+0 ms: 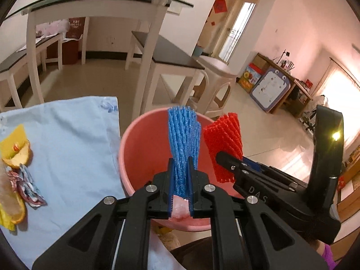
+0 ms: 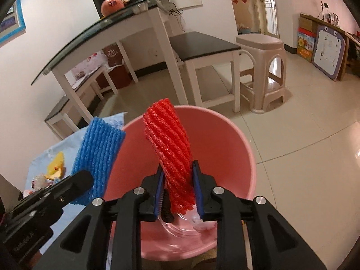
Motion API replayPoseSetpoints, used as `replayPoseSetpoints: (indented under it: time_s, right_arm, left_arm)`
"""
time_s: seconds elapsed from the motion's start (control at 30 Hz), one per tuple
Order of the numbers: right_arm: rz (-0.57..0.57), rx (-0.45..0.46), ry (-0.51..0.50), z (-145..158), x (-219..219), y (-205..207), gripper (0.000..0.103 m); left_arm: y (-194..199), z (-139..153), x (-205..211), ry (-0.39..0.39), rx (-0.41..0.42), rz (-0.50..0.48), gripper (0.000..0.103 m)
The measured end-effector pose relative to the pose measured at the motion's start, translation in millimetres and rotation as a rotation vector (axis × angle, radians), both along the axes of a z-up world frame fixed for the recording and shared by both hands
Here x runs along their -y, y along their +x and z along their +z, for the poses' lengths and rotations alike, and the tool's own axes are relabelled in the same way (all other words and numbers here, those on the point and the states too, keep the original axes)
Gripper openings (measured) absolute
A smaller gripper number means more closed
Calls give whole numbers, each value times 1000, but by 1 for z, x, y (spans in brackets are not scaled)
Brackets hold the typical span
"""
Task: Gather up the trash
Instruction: 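Carry both foam nets over the pink bucket and open both grippers, then move both grippers back toward the remaining wrappers on the table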
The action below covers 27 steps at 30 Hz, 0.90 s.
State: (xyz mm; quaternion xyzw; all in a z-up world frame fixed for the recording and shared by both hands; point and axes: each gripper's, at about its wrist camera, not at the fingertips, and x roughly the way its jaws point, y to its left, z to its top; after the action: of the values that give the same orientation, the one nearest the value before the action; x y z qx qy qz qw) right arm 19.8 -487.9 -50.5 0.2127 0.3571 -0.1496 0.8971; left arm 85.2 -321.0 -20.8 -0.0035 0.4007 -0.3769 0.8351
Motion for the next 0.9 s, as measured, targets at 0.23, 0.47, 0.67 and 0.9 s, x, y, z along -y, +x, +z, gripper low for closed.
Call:
replayPoseSetpoints:
  time_s: [0.23,0.47,0.67,0.9]
  right_arm:
    - [-24,-21,18,-11,6,-4,50]
    - [-28,-22,-3,-6,3,-10,53]
    - [-14,3,-22,6,-8,-20,55]
    - [23,26,-53,20,-33,-30,57]
  left_arm:
    - [4,-12,6,55,-30,-12,22]
    - [-3,-5,-1,30,-35,-12,45]
    - [-11,6,-12,25,1,-4,45]
    - [-24,18,-39,42,47,24,45]
